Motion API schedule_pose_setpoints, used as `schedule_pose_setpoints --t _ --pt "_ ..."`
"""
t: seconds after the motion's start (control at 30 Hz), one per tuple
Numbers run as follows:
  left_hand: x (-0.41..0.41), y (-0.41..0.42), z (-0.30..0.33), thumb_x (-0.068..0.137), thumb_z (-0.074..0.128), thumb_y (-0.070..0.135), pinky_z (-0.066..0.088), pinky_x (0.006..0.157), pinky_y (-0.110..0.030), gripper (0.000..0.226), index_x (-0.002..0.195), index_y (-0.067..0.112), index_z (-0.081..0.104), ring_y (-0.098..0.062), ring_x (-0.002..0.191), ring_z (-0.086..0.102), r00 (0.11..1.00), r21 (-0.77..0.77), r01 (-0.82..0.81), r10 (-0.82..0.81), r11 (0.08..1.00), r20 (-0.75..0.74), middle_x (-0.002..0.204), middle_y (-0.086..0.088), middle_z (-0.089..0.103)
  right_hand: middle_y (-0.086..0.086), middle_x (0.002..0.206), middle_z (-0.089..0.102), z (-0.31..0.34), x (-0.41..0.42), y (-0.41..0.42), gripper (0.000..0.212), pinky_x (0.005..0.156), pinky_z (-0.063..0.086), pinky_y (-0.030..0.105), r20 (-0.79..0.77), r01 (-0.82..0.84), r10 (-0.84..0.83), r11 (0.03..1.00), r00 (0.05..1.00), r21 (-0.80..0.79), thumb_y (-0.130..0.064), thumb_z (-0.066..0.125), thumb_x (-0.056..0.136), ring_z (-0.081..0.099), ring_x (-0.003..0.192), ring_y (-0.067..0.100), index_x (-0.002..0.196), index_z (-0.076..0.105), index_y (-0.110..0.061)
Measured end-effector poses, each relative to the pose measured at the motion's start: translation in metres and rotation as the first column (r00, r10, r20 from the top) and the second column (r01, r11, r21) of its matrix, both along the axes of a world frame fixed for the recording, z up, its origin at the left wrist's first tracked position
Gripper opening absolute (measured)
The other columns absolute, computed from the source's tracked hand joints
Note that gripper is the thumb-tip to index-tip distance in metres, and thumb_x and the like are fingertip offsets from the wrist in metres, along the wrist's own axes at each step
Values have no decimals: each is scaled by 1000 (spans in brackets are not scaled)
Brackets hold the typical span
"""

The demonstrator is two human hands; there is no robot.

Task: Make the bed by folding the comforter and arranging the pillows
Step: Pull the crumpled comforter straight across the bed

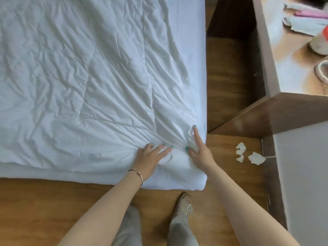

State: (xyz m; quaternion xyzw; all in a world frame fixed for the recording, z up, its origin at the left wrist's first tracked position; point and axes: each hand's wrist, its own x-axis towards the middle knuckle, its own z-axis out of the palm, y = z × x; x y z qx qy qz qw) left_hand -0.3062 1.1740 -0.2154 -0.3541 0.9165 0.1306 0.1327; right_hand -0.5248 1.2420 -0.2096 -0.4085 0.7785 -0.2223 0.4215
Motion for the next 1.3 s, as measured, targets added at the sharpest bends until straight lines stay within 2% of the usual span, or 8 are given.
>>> schedule_pose_setpoints --t 0.13,0.4,0.53,0.67,0.83,1.0,1.1,1.3 --pt "-10 18 18 87 53 -7 39 78 -28 100 143 46 -10 -19 89 39 994 290 -35 63 956 -89 102 7 39 -49 135 28 -3 -25 33 75 91 31 -3 144 -16 34 992 989 -122 -12 56 94 36 121 -16 145 24 -57" --pt "-38 107 28 79 44 -15 42 77 -29 92 150 41 23 -23 89 49 980 541 -15 120 841 -159 101 2 34 -40 142 30 15 -67 108 69 103 28 8 192 -56 71 995 979 -81 -15 61 93 34 131 -13 146 32 -47" --pt "-21 114 22 80 74 39 33 103 -24 90 151 41 18 -13 123 39 953 666 -203 301 718 -34 133 6 36 5 144 28 6 -41 79 75 103 38 42 -161 -64 120 948 980 313 -31 59 91 43 123 30 146 14 -55" --pt "-14 90 9 81 63 62 13 117 -47 86 148 52 9 -23 147 -3 717 374 -600 682 708 -142 159 6 2 12 157 19 11 -12 52 70 106 30 53 -617 -291 266 955 741 61 -40 58 85 26 141 38 149 29 -41" --pt "-14 88 -7 77 64 60 15 107 -72 104 139 59 -19 -29 136 -41 799 459 -598 539 657 269 145 11 -47 -6 162 -6 -9 -27 78 67 102 41 44 -111 -399 489 806 865 437 -35 44 99 20 146 26 151 3 -48" --pt "-31 119 11 88 59 43 7 119 -46 87 151 44 -1 -24 142 -31 725 635 -606 661 478 194 155 7 -32 -4 161 16 11 -40 114 72 103 40 30 66 -381 410 762 910 523 -26 51 95 38 137 18 153 12 -43" --pt "-53 141 16 88 58 34 11 119 -40 84 153 35 5 -24 146 -18 629 637 -664 753 391 194 159 5 -21 2 126 50 20 -51 130 70 79 45 27 151 -288 247 767 957 574 -23 51 91 56 95 20 153 19 -37" --pt "-135 140 37 91 56 26 21 114 -35 75 150 7 15 -32 142 19 332 455 -873 896 174 296 156 -16 13 1 144 48 35 -106 126 49 97 41 31 191 -538 543 602 818 591 -34 44 97 50 123 20 143 43 -18"
